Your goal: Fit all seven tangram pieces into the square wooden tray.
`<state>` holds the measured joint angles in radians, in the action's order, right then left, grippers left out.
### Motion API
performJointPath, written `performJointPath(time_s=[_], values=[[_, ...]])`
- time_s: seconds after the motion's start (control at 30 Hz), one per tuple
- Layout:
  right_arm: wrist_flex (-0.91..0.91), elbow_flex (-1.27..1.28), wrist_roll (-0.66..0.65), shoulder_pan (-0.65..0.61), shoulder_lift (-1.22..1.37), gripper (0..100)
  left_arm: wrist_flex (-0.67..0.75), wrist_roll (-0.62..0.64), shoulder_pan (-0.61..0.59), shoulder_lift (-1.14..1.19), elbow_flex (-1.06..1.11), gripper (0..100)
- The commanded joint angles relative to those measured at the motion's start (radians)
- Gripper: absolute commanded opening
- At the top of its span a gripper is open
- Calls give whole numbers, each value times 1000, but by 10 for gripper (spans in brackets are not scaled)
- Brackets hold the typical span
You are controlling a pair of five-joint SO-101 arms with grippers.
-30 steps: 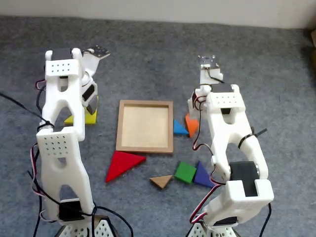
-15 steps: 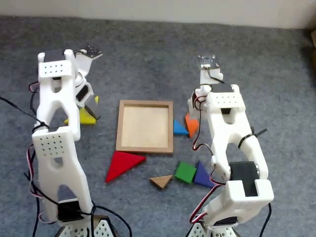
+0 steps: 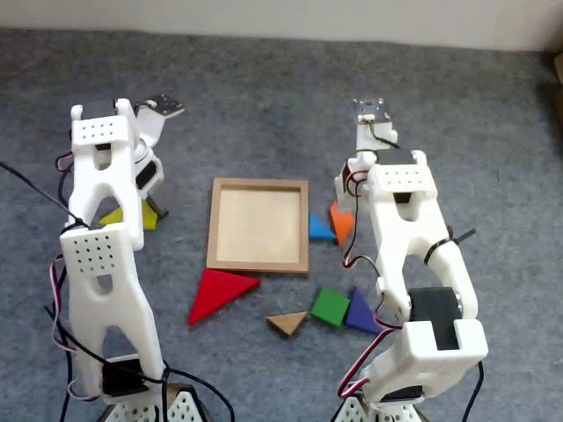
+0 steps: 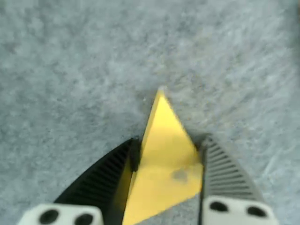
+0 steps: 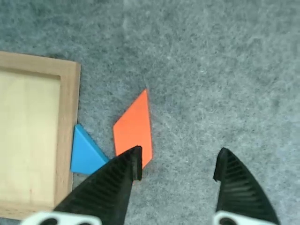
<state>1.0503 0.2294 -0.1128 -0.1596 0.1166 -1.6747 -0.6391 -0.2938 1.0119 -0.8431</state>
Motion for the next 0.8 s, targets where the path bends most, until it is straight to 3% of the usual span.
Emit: performJointPath(time_s=[0.0,0.3,0.5,0.77], values=[[-13,-5,-8,15,-21,250,-49,-12,42,2,-7,152],[-13,-4,-8,16,-21,250,-84,83,105,-77,-22,108],[-13,-4,-9,16,-21,250,-86,115,25,-337,30,291],[-13,-4,-9,16,-21,250,-77,-161,-91,-596,340,298]])
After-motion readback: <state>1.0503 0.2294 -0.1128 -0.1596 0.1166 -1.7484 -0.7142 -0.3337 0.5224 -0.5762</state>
